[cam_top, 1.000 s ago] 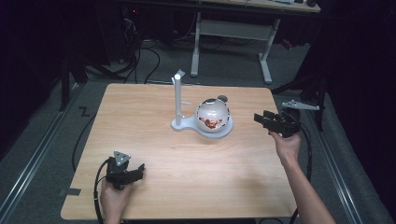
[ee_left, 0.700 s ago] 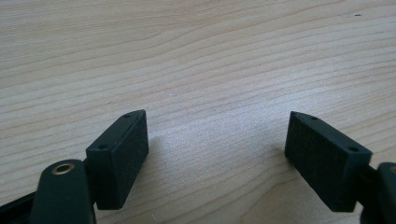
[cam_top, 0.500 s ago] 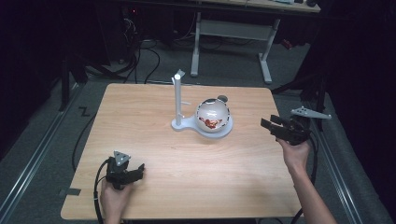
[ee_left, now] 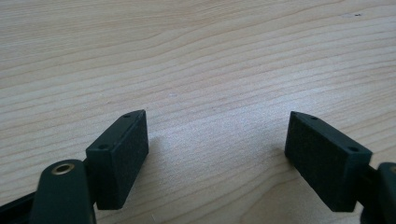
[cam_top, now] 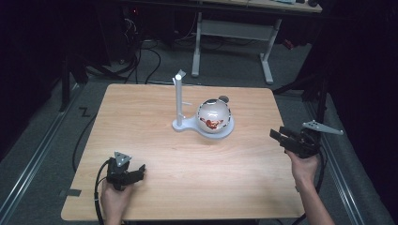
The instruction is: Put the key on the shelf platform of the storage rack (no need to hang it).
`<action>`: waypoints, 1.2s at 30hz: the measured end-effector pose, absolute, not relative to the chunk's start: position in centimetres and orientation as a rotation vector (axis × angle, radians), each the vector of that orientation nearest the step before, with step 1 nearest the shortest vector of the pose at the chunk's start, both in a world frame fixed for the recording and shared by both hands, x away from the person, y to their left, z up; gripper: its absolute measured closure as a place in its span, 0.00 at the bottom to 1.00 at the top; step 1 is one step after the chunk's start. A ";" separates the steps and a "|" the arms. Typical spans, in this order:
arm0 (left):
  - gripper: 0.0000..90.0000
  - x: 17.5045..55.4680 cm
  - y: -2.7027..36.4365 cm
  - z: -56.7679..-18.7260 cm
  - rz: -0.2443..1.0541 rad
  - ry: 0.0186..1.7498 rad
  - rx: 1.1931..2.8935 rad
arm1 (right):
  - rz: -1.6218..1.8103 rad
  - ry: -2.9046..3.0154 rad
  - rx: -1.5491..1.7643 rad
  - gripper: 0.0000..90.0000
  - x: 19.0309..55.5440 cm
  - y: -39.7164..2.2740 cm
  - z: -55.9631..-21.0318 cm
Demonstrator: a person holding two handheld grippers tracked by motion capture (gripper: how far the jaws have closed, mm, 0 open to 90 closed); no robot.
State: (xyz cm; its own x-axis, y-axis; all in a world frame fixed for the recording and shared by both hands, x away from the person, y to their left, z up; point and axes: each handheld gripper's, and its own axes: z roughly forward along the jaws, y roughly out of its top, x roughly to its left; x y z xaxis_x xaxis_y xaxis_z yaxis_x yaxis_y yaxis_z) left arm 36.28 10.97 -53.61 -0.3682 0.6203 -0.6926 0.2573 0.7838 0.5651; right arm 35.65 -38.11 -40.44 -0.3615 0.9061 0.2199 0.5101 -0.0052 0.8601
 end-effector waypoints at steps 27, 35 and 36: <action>0.24 36.2 10.9 -53.6 0.443 1.964 0.649 | 1.401 1.897 1.490 0.52 33.4 -36.8 -43.6; 0.24 36.2 10.9 -53.6 0.443 1.965 0.648 | 1.414 1.901 1.518 0.52 33.3 -36.7 -45.1; 0.24 36.2 10.9 -53.6 0.444 1.963 0.650 | 1.412 1.903 1.517 0.52 33.3 -36.6 -45.3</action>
State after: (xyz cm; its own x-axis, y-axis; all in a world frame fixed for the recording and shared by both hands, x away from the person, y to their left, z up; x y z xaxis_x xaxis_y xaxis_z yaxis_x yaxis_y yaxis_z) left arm 36.23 10.91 -53.58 -0.3748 0.6122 -0.6963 0.2532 0.7900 0.5583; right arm 33.33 -36.63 -45.28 -0.3806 0.8715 0.3091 0.5484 -0.0564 0.8343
